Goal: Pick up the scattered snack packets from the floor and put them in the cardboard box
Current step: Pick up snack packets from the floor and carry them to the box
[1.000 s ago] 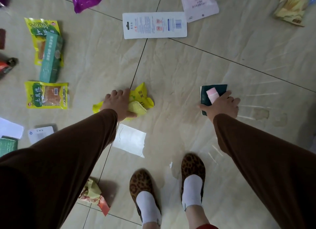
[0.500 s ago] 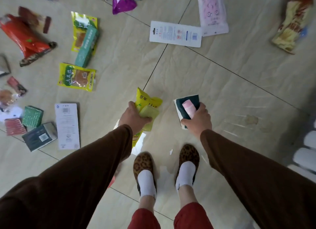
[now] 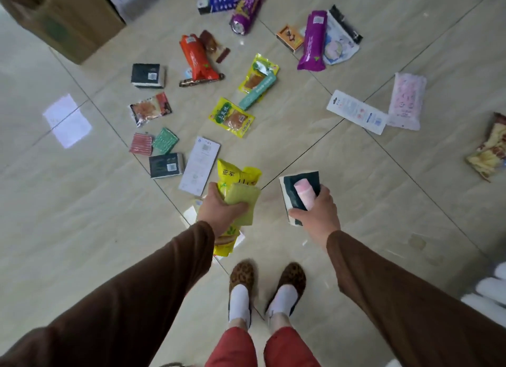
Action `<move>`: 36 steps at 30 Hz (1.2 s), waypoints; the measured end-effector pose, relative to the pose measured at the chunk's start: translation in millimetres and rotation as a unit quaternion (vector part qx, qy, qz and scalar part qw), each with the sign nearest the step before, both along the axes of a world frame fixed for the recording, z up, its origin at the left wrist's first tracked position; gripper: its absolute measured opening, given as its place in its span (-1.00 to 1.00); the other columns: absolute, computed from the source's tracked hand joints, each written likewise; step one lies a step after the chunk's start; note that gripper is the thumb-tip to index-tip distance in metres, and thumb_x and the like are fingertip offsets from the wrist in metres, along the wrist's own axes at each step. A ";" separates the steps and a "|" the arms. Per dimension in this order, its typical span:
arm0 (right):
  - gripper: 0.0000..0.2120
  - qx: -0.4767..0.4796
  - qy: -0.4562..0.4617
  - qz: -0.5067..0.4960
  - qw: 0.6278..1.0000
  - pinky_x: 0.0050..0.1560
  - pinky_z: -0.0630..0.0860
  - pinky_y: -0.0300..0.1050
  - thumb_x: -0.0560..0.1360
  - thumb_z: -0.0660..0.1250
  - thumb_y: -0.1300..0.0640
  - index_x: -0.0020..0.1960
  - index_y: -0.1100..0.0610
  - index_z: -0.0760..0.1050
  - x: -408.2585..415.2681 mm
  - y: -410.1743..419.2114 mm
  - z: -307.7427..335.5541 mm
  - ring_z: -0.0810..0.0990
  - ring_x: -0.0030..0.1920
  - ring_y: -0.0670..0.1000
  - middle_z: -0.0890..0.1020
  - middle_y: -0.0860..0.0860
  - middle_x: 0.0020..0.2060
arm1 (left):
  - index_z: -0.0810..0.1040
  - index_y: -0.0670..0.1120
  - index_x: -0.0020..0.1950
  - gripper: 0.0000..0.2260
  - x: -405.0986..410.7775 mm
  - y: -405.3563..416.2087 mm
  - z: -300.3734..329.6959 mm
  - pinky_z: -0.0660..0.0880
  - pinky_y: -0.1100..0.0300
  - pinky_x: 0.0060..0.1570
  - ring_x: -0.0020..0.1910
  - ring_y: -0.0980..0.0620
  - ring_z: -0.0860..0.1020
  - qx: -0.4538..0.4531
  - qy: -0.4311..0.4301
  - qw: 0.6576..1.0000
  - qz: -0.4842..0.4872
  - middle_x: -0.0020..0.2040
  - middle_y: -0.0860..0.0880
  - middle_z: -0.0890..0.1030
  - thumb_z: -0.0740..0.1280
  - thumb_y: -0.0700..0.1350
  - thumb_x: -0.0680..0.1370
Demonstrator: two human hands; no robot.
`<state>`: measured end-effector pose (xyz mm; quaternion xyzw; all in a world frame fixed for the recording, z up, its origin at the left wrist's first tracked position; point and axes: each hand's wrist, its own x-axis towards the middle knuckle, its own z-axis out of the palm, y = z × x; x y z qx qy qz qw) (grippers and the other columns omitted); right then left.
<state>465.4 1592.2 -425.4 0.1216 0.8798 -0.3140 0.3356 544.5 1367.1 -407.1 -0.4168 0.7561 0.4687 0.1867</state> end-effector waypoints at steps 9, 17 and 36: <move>-0.17 -0.024 0.007 0.085 0.996 0.25 0.49 0.16 0.26 0.58 0.02 0.42 0.12 0.28 60.1 -165.7 58.5 0.50 0.24 0.20 0.50 0.10 0.25 | 0.35 0.01 0.09 -0.53 104.2 -141.9 58.6 0.45 0.20 -0.33 -0.15 -0.02 0.61 -0.021 0.004 0.997 0.078 -0.11 0.03 0.61 0.54 0.06 0.37; -0.23 -0.030 0.004 0.109 0.994 0.21 0.52 0.18 0.30 0.57 0.04 0.39 0.14 0.28 117.2 -357.7 103.6 0.52 0.18 0.20 0.50 0.11 0.18 | 0.33 0.01 0.11 -0.45 163.9 -319.7 102.4 0.59 -0.04 -0.04 -0.11 -0.08 0.62 -0.007 0.010 0.998 0.068 -0.07 -0.01 0.62 0.50 0.13 0.26; -0.05 -0.069 -0.010 0.086 0.994 0.25 0.53 0.21 0.24 0.59 -0.06 0.48 0.10 0.21 36.6 -715.2 128.5 0.55 0.21 0.19 0.52 0.10 0.23 | 0.33 0.05 0.11 -0.49 86.1 -673.8 141.5 0.57 0.05 -0.10 -0.11 -0.01 0.62 -0.024 0.025 0.997 0.069 -0.06 0.03 0.61 0.52 0.09 0.31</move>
